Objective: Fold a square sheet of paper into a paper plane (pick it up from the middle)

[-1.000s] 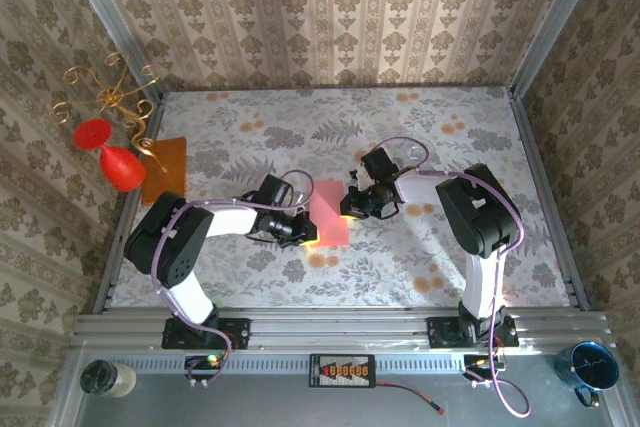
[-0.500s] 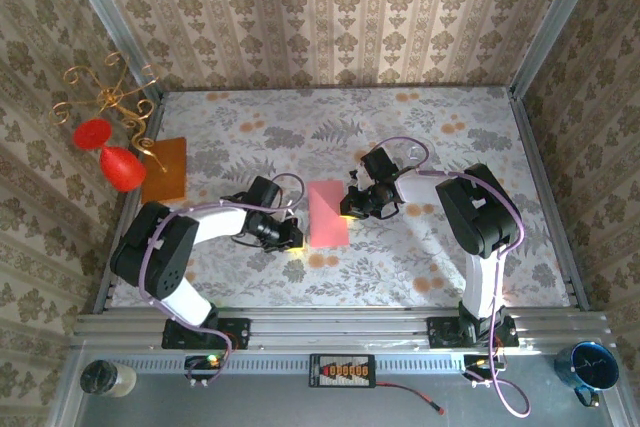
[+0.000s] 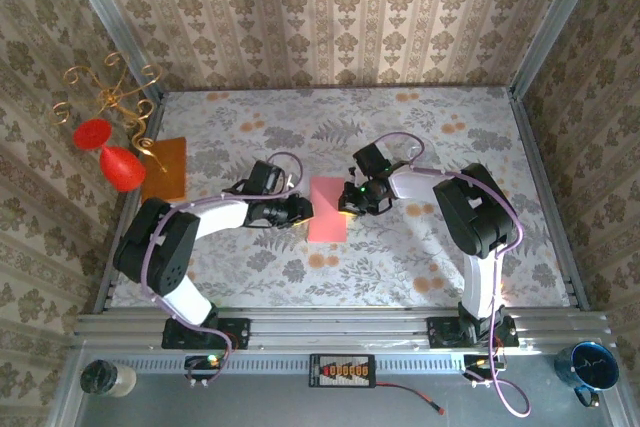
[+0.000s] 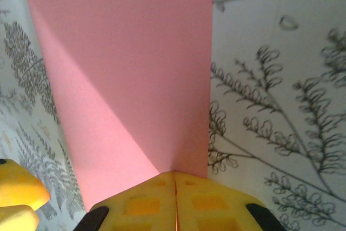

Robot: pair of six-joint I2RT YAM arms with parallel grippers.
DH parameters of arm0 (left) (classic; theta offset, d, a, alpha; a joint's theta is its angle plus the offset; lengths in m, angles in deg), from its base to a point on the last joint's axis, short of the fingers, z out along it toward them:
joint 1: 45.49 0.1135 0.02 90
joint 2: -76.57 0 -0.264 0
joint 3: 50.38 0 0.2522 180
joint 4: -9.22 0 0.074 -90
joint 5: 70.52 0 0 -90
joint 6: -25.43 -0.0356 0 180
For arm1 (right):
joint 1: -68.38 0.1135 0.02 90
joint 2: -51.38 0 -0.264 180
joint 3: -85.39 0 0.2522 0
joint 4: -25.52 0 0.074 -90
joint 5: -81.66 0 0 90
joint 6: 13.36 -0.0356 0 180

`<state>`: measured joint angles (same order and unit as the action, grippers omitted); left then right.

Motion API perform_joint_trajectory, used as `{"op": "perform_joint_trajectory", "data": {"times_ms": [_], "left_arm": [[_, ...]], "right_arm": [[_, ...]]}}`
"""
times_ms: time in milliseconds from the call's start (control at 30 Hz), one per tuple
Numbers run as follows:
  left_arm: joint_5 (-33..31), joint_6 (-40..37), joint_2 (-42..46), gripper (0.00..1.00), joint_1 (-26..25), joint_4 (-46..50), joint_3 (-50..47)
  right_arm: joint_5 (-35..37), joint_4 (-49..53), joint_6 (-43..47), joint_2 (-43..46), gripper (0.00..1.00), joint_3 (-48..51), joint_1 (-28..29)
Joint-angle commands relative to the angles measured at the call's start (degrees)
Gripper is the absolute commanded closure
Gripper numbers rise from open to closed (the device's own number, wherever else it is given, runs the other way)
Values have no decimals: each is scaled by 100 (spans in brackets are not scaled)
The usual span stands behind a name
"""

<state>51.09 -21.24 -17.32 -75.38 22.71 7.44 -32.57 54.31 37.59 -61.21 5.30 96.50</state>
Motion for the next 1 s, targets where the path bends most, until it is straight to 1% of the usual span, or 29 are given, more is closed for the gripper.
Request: {"op": "perform_joint_trajectory", "data": {"times_ms": [0, 67, 167, 300, 467, 567, 633, 733, 833, 900, 967], "left_arm": [[-58, 421, -188, 74, 27, -547, 252], [-135, 405, -249, 71, 27, -550, 337], [-121, 256, -362, 70, 27, -470, 524], [61, 13, -671, 67, 27, -115, 953], [177, -153, -1092, 66, -8, 139, 1479], [166, -342, -1395, 66, 26, 602, 1835], [95, -296, -1480, 66, 28, 695, 1901], [220, -168, -1587, 66, 18, 538, 1916], [147, -120, -1655, 67, 19, 586, 1932], [56, -122, -1692, 67, 27, 625, 1909], [-161, -157, -1767, 69, 31, 880, 1953]], "right_arm": [[969, 600, 135, -118, 88, 69, -69], [800, 606, 316, 174, 84, 89, -78], [525, 381, 444, 676, 75, 326, -109], [413, -37, 168, 1249, 69, 755, -198], [453, -747, -321, 1597, 66, 1304, -321], [445, -1052, -436, 1658, 66, 1487, -388], [384, -1248, -478, 1679, 66, 1566, -429], [210, -1368, -491, 1668, 66, 1639, -481], [212, -1384, -527, 1622, 66, 1713, -483], [106, -1514, -615, 1598, 66, 1799, -477], [8, -1582, -679, 1615, 66, 1880, -482]]}}
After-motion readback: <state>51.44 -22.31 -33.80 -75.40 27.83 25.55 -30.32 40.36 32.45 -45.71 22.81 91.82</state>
